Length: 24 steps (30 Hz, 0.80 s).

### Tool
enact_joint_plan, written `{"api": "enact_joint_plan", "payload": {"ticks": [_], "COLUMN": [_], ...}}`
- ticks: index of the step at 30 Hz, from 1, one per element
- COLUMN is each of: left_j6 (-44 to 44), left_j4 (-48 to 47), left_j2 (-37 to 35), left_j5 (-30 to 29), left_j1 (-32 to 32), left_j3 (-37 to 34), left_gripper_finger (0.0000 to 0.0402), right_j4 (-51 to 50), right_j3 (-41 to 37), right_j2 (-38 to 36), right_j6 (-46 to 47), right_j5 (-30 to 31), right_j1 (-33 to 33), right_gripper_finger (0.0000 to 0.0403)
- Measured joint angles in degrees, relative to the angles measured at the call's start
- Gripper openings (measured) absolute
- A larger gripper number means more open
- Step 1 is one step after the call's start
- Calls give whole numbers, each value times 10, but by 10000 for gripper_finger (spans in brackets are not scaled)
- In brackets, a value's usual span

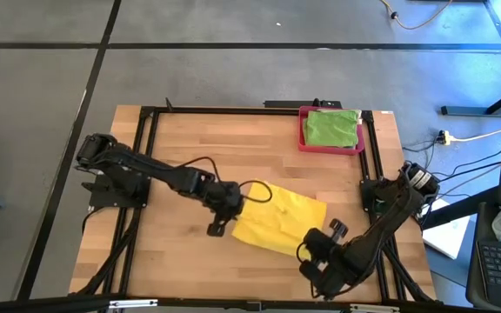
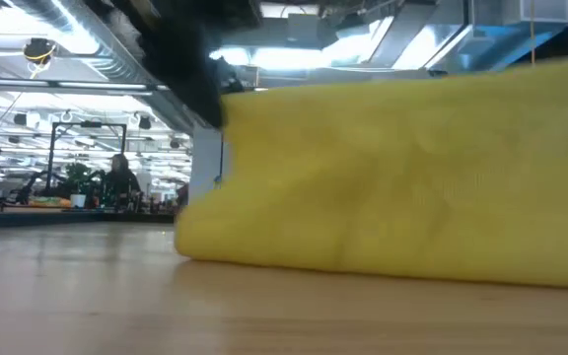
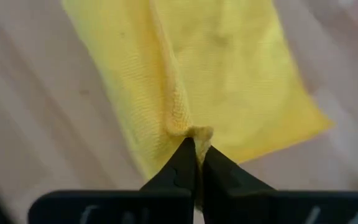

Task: Fold microfiber towels
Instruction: Fold the yellow towel

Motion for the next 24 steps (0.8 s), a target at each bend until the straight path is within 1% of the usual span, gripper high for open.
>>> {"api": "enact_joint_plan", "payload": {"ticks": [2, 6, 10, 12, 19, 24], "left_j6": [0, 0, -3, -11, 28, 61], "left_j4": [16, 26, 25, 29, 37, 56], "left_j2": [10, 27, 32, 32, 33, 35], "left_j5": [-2, -6, -32, -35, -35, -32], "left_j1": [16, 40, 62, 76, 119, 141], "left_j3": [1, 0, 0, 0, 0, 0], "left_gripper_finger": [0, 0, 0, 0, 0, 0], "right_j4": [-18, -15, -4, 6, 51, 109], "right_j3": [-17, -69, -127, -156, -251, -301], "right_j2": [0, -7, -39, -62, -149, -178], "right_j6": [-1, 0, 1, 1, 0, -2], "right_j5": [0, -3, -12, -13, -11, -17], "right_j1": [0, 0, 0, -5, -58, -96], "right_gripper_finger": [13, 18, 20, 20, 20, 11]}}
